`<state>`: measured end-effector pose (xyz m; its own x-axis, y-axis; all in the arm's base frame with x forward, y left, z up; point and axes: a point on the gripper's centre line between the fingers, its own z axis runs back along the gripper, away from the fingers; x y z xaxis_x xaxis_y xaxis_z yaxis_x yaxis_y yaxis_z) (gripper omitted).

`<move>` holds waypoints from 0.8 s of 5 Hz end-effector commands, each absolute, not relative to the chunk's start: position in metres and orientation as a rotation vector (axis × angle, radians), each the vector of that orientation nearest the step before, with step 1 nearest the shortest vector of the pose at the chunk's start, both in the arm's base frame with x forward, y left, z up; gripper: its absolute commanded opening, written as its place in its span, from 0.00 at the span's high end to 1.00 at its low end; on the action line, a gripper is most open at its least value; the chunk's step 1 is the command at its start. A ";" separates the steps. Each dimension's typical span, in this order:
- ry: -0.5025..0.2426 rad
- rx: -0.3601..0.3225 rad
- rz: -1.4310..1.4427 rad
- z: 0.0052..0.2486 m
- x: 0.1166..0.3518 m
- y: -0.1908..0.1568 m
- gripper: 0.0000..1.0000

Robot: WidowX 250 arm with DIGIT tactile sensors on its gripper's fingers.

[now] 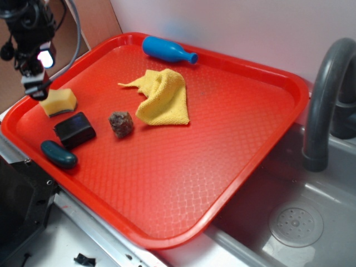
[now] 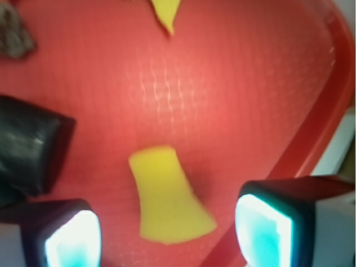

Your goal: Grab the green sponge.

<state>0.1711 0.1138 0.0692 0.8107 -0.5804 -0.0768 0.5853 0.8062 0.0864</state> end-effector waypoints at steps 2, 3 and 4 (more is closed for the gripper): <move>0.130 0.101 -0.705 0.019 0.177 0.117 0.00; 0.134 0.133 -0.702 0.015 0.177 0.114 1.00; 0.154 0.111 -0.695 0.012 0.176 0.113 1.00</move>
<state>0.1723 0.1147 0.0125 0.7544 -0.6287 -0.1886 0.6460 0.7621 0.0434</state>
